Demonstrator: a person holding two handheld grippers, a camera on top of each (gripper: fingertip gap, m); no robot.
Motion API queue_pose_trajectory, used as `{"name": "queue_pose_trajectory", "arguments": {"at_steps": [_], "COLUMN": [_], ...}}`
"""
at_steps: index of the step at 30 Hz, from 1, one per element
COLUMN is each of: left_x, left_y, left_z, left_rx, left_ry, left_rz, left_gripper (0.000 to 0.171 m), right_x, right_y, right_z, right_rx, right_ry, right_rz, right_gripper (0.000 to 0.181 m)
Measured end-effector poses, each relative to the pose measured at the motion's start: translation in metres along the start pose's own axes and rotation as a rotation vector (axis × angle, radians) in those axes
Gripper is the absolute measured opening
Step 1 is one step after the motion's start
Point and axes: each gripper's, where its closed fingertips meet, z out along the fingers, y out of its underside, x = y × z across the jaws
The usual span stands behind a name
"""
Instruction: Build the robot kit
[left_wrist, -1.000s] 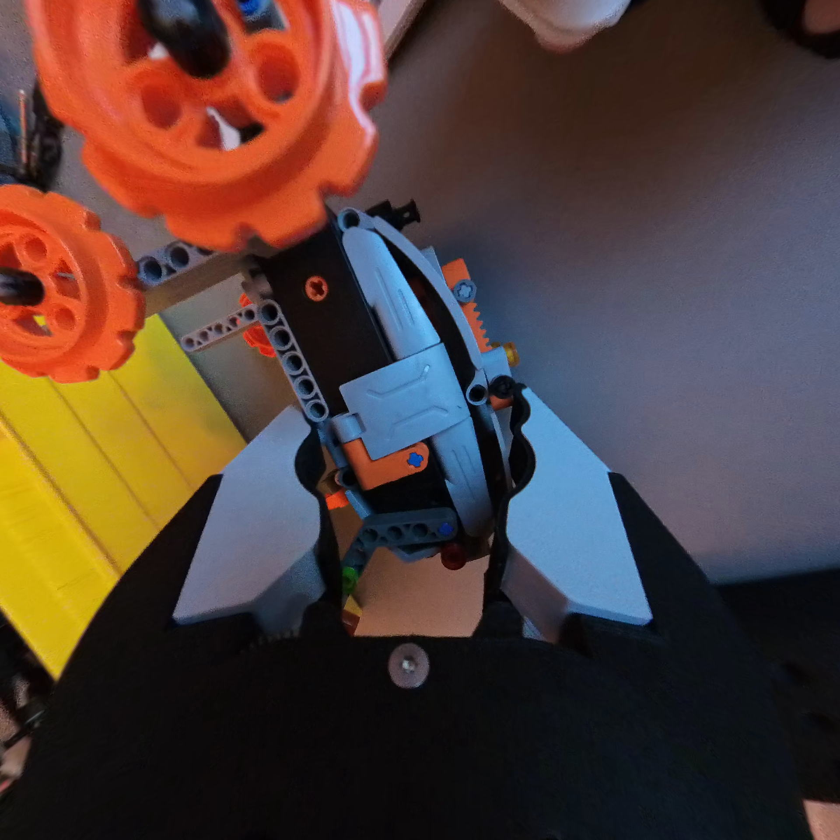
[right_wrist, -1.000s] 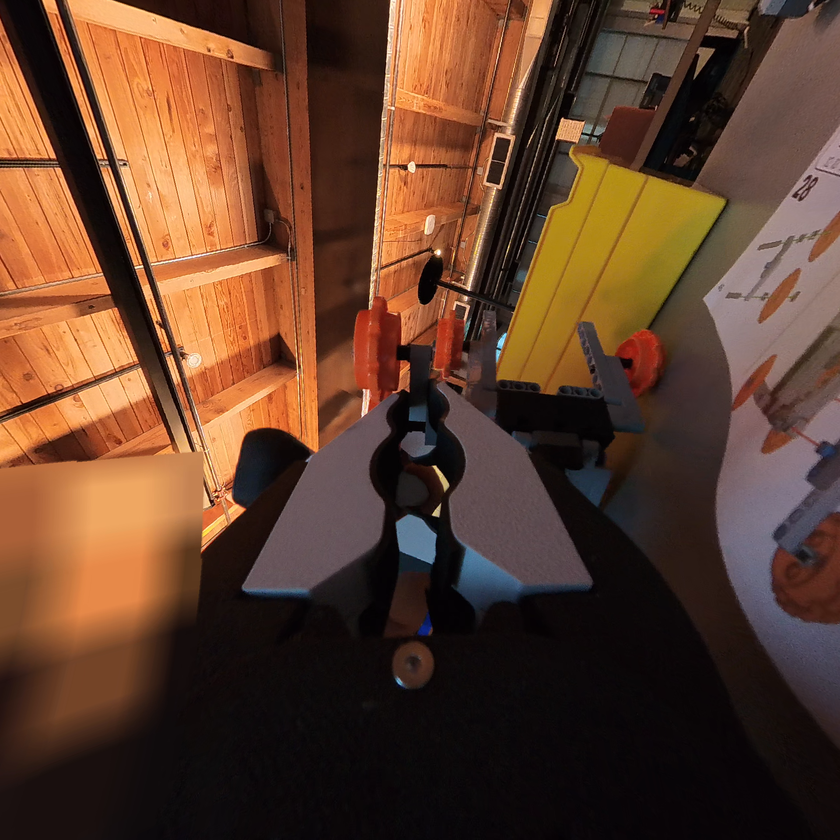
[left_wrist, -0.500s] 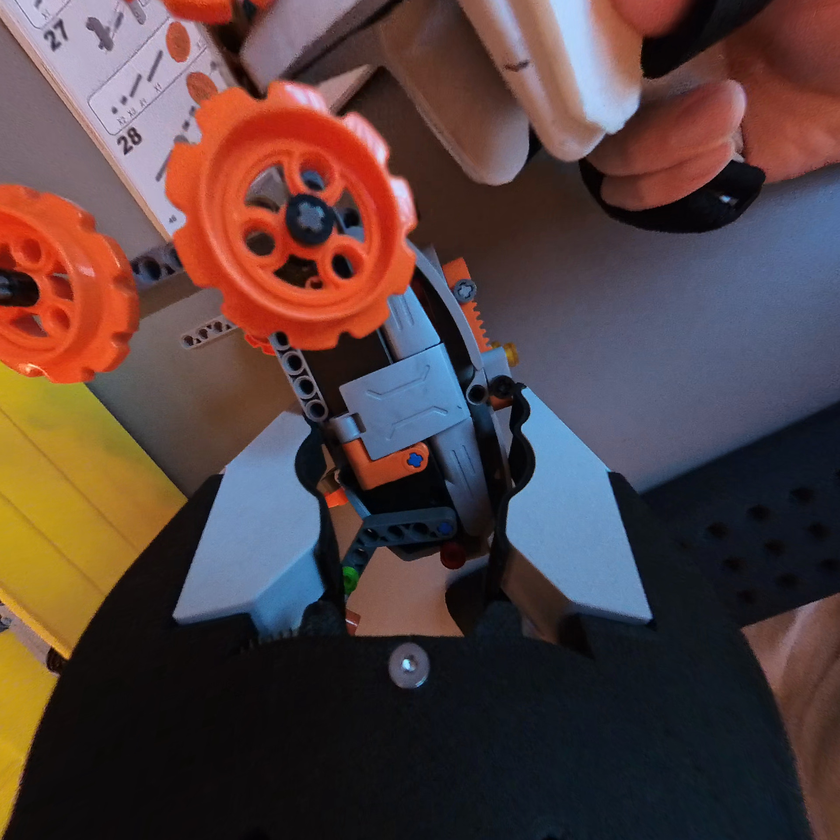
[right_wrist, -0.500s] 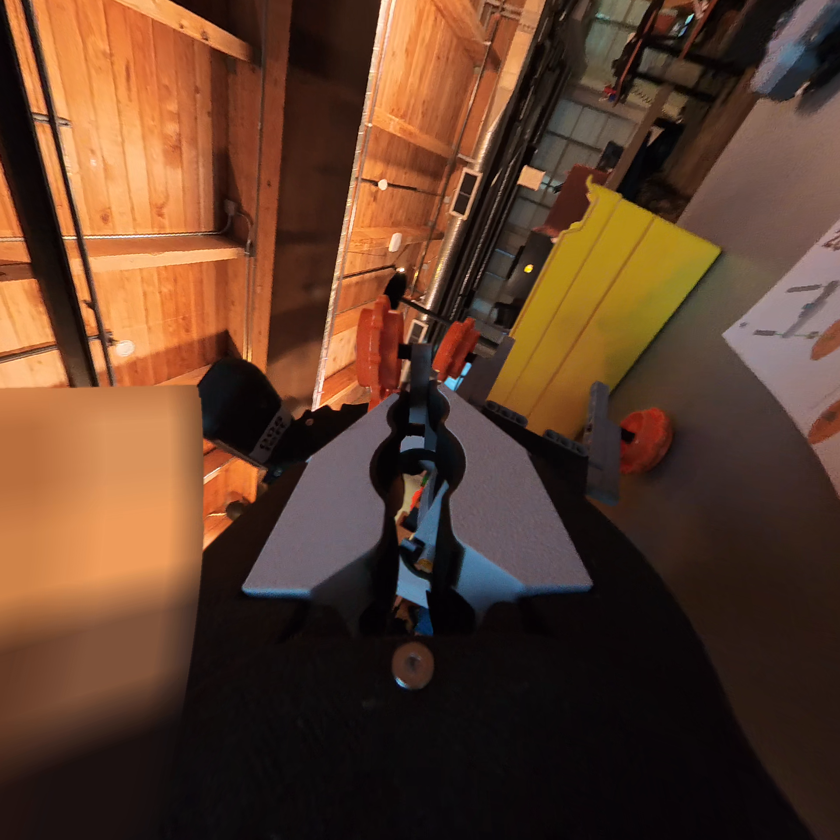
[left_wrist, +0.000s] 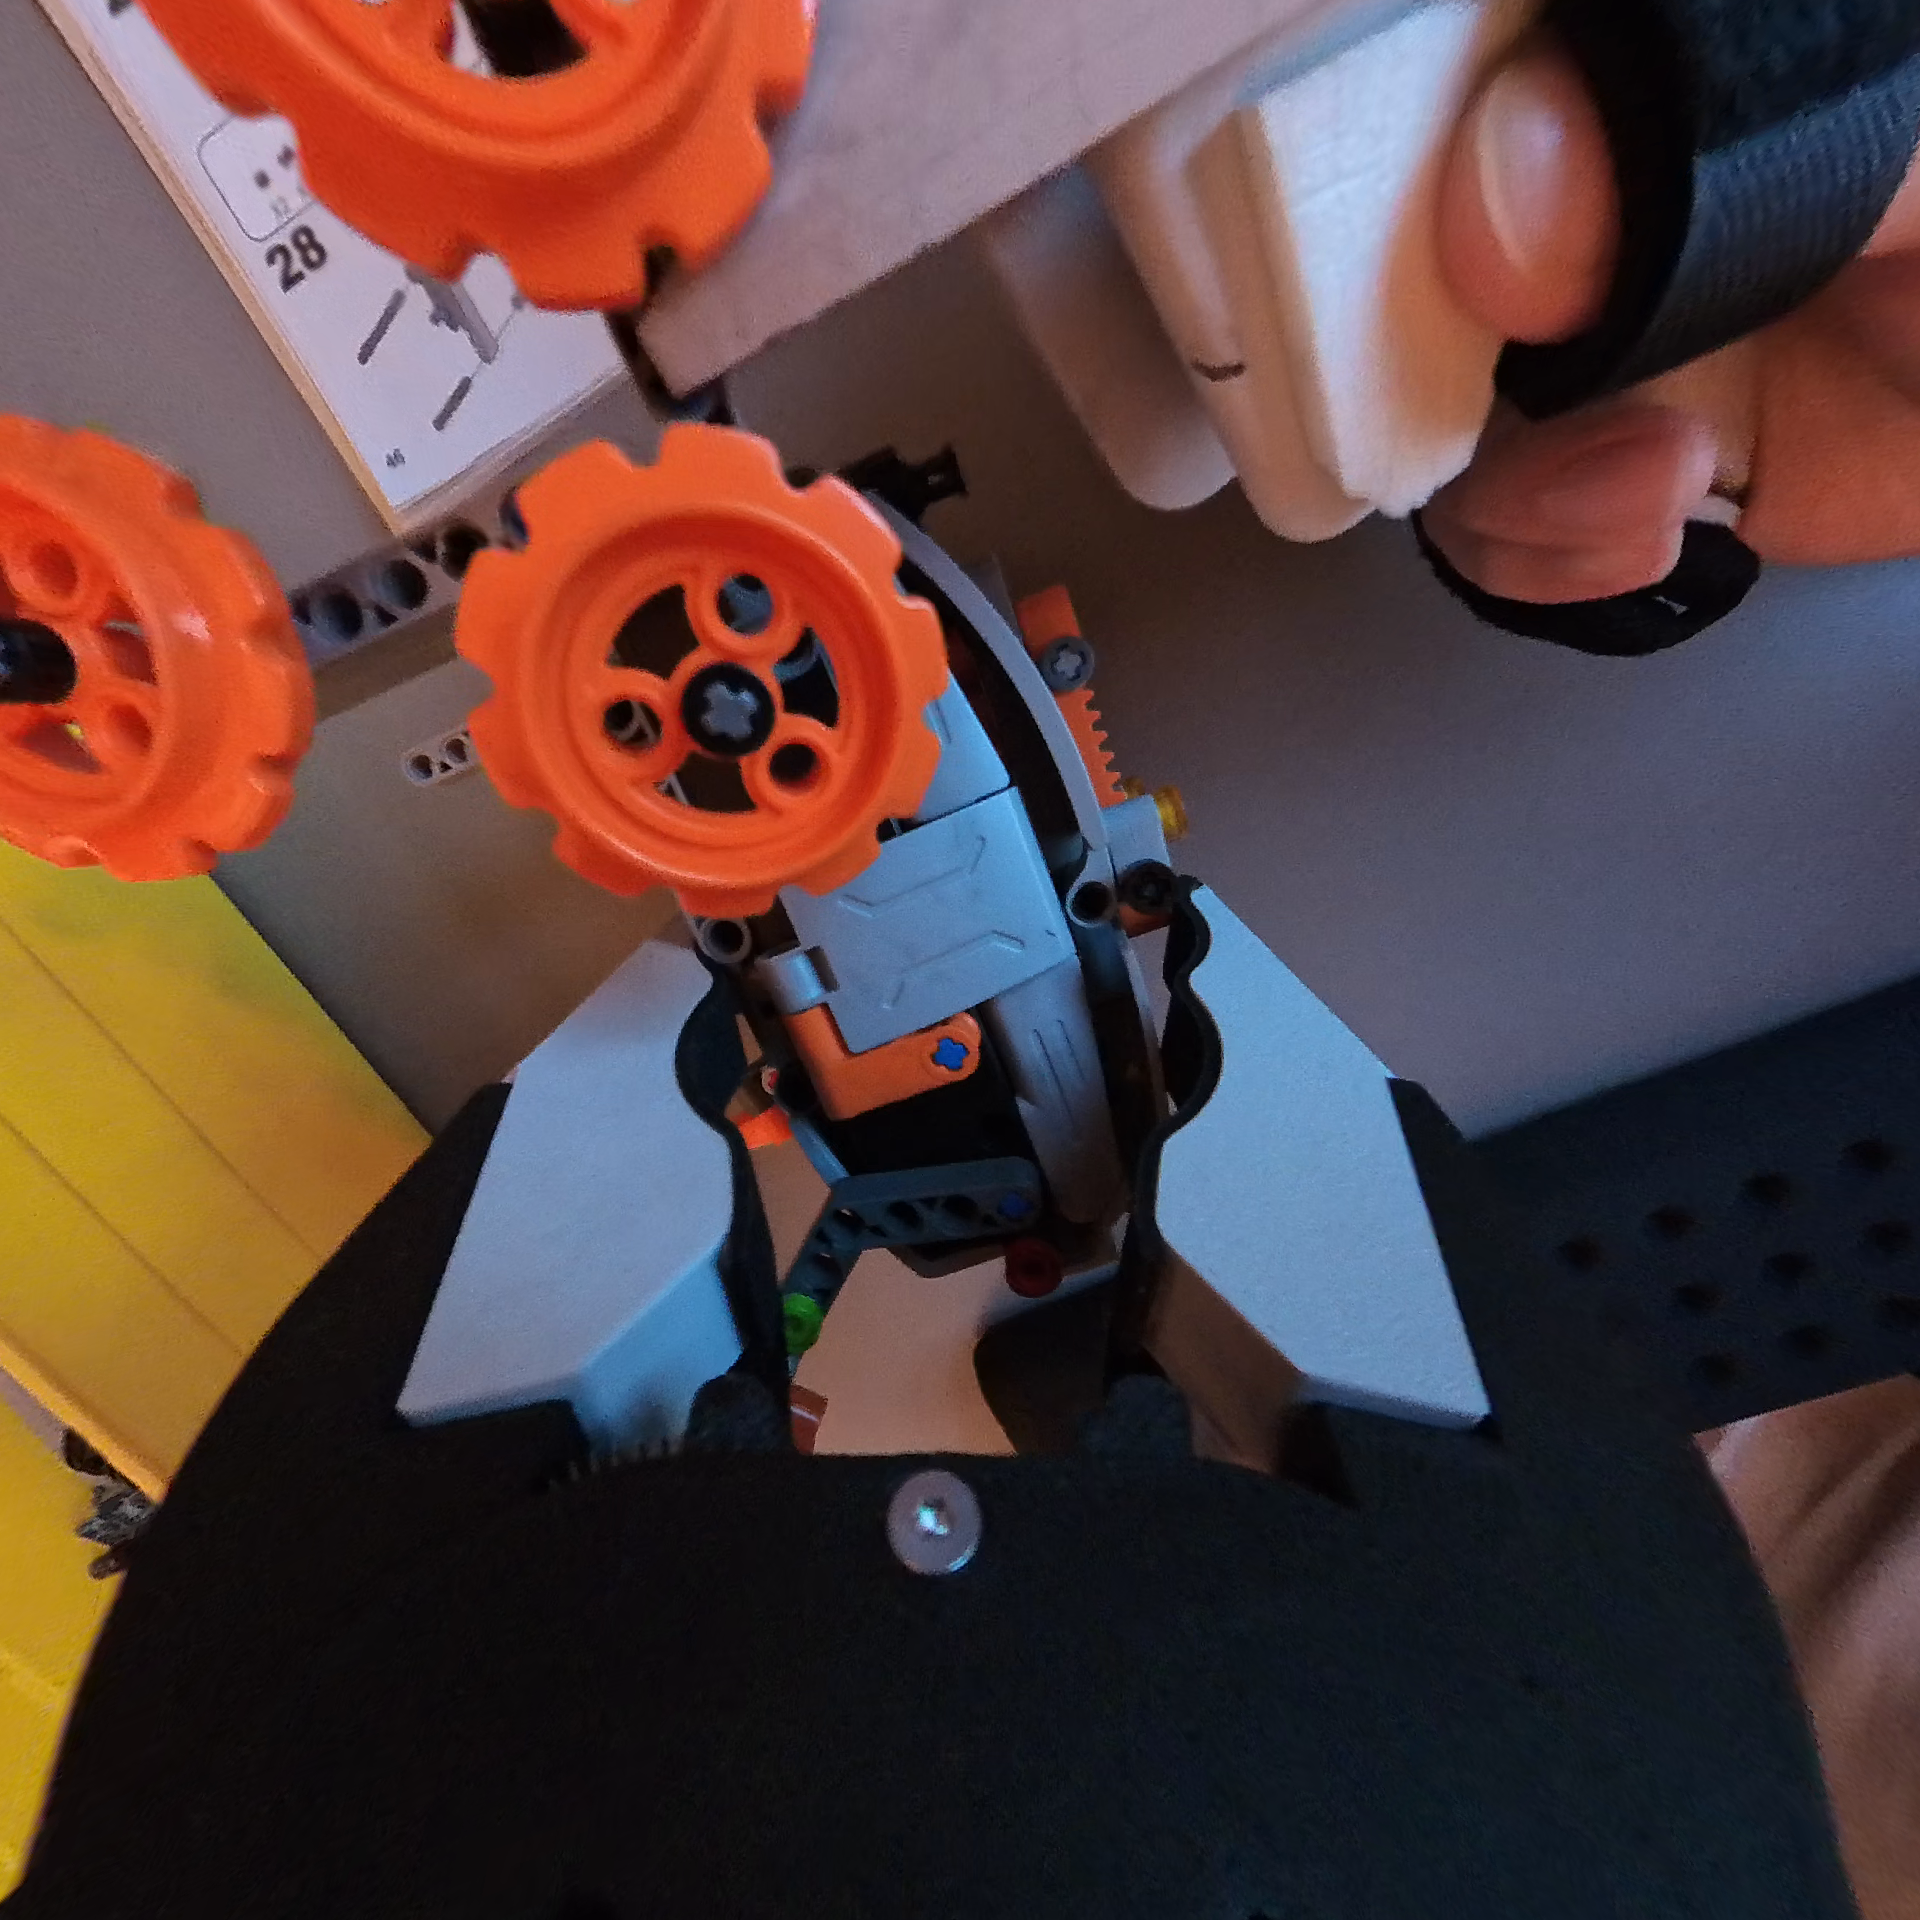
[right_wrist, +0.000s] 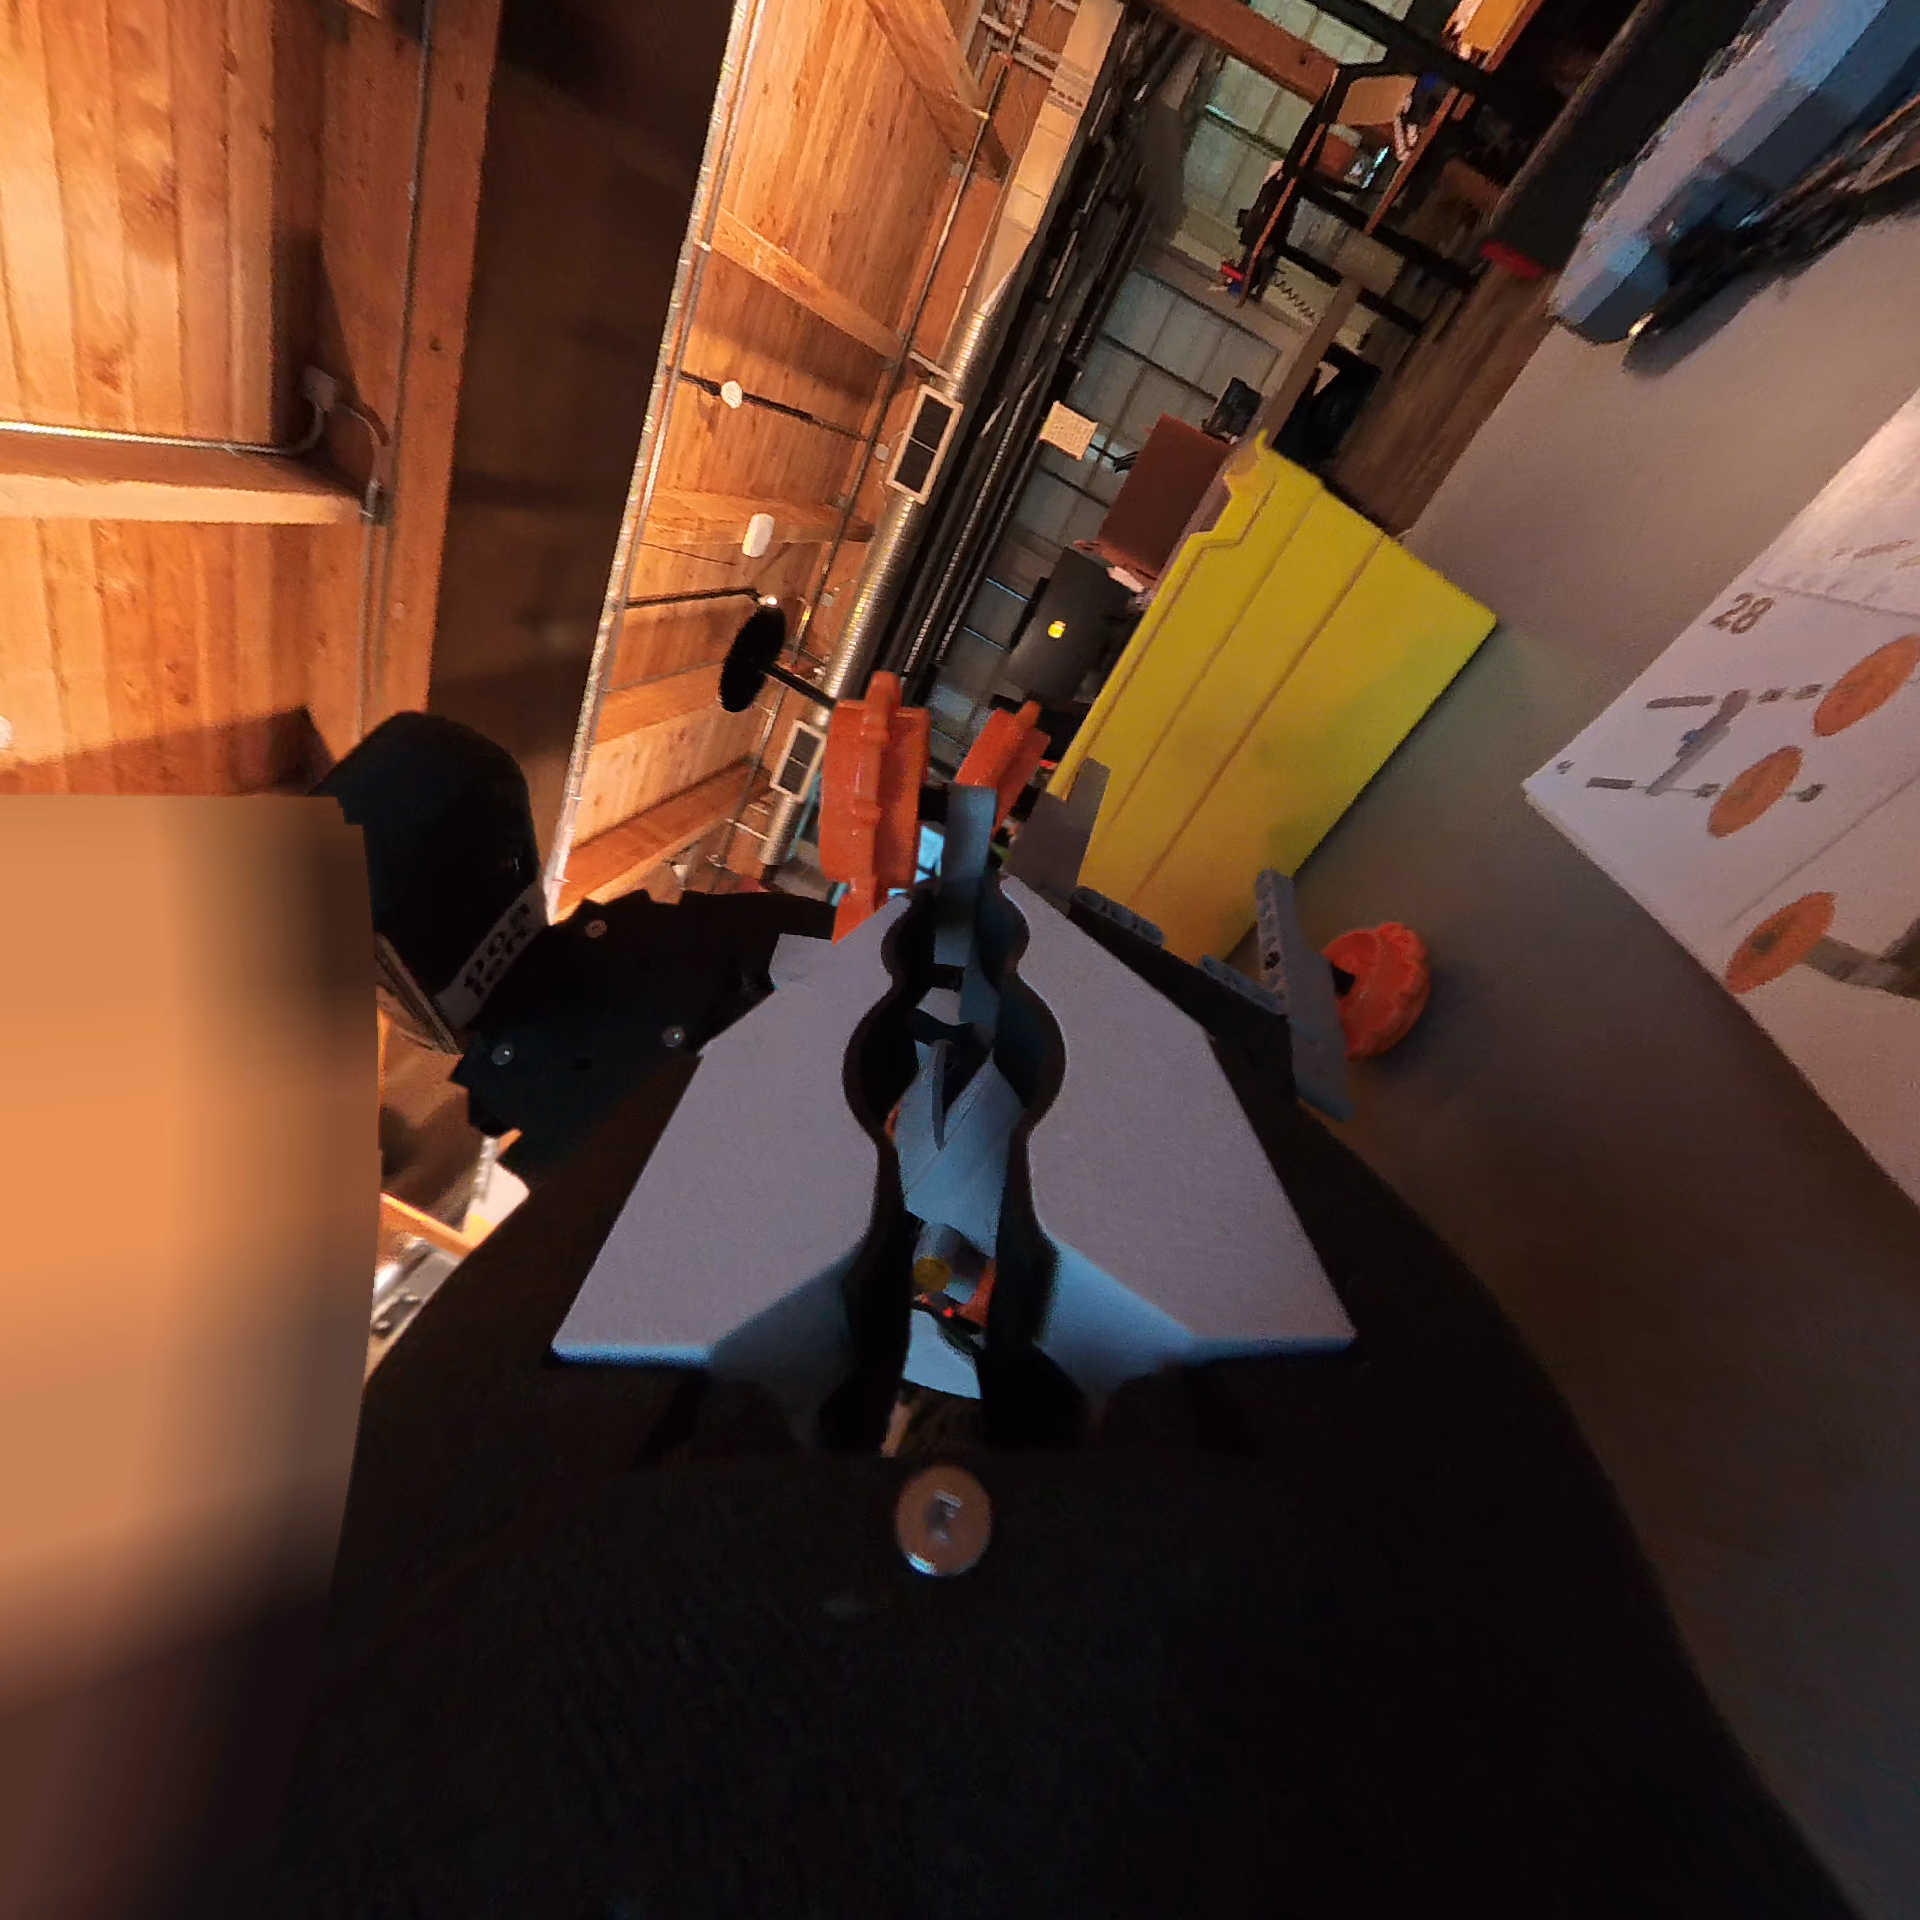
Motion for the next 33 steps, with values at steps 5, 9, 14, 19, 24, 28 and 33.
{"name": "queue_pose_trajectory", "arguments": {"at_steps": [5,9,14,19,24,28,33], "left_x": [0.0,-0.001,-0.001,-0.004,-0.007,-0.006,-0.009], "left_y": [0.0,0.001,-0.001,0.002,0.007,0.007,0.008], "left_z": [0.001,0.003,0.003,0.004,0.013,0.02,0.021], "left_rx": [-0.012,-0.026,-0.004,-0.004,-0.024,0.012,0.026], "left_ry": [-0.004,-0.027,-0.014,-0.037,-0.153,-0.165,-0.182], "left_rz": [-0.013,-0.005,-0.027,-0.031,0.009,-0.018,-0.006], "left_gripper": [0.08,0.079,0.078,0.078,0.078,0.077,0.079], "right_x": [0.002,0.005,0.008,0.015,0.022,0.019,0.026], "right_y": [0.0,0.002,0.002,0.003,0.008,0.013,0.015], "right_z": [-0.002,-0.004,-0.007,-0.006,-0.01,-0.012,-0.013], "right_rx": [0.027,0.05,0.085,0.096,0.125,0.135,0.134], "right_ry": [0.014,0.016,-0.015,-0.032,-0.046,-0.019,0.013], "right_rz": [0.081,0.069,0.091,0.155,0.228,0.165,0.193], "right_gripper": [0.008,0.008,0.008,0.009,0.008,0.008,0.009]}}
